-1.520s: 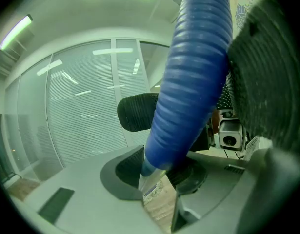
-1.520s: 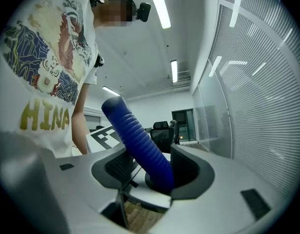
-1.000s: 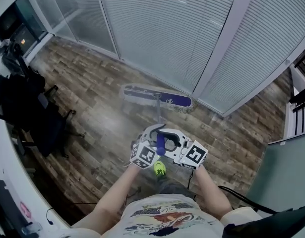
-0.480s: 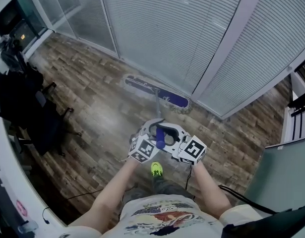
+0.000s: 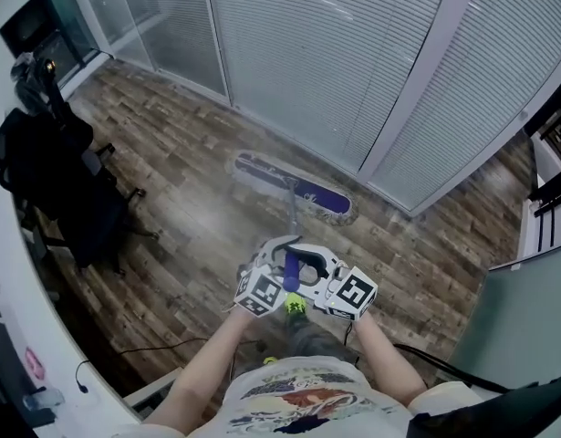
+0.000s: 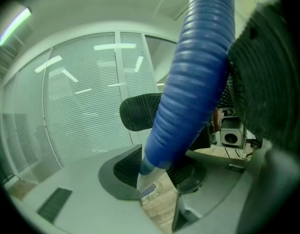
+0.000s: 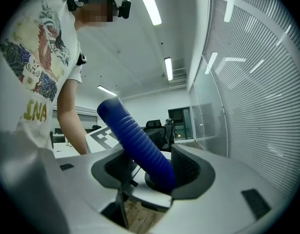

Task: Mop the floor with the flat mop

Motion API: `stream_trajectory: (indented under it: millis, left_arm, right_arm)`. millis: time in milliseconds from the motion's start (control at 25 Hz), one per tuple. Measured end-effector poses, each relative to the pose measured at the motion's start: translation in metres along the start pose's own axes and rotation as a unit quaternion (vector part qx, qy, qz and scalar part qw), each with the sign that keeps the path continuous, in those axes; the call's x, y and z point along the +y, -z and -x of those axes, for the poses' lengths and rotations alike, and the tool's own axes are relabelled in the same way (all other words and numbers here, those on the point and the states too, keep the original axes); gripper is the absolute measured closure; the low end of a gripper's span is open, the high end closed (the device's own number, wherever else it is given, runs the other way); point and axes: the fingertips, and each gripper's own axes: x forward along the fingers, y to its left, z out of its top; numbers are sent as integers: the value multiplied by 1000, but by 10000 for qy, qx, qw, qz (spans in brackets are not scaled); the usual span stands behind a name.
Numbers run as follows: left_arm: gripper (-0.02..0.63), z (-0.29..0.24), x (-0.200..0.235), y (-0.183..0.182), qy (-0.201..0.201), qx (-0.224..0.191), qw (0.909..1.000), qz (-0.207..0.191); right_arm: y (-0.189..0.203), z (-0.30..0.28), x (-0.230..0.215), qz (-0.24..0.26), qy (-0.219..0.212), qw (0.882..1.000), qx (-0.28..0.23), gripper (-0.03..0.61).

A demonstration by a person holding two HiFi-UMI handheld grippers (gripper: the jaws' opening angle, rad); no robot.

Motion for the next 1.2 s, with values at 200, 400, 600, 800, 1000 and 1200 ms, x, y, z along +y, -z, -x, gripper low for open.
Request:
stream_trajectory:
  millis: [200,400,600,800,1000,1200]
  left_arm:
    - [506,98,-73,14,-137,-45,9998,133]
    - [506,185,-150,21,-264,-19,9993,265]
    - [508,256,-197,23,-596,26,9967,546]
    - [508,288,-215,39,-792,34,9950,602]
    - [509,276,-202,37,-661,103,9970,389]
    - [512,265,-196,40,-656,111,9974,281]
  right_arm:
    - [11,-6,124,47,-154,9999,60,351]
    - [14,-2,239,265,-315,9991,-27,351]
    - [11,-4,329,434,-807,9958,-46,350]
    - [24,-12,367,446,-999,9940,73,348]
    - [15,-17,349,352,-918,9949,-218,348]
    - [20,-16,337,425,-977,9942,-153,347]
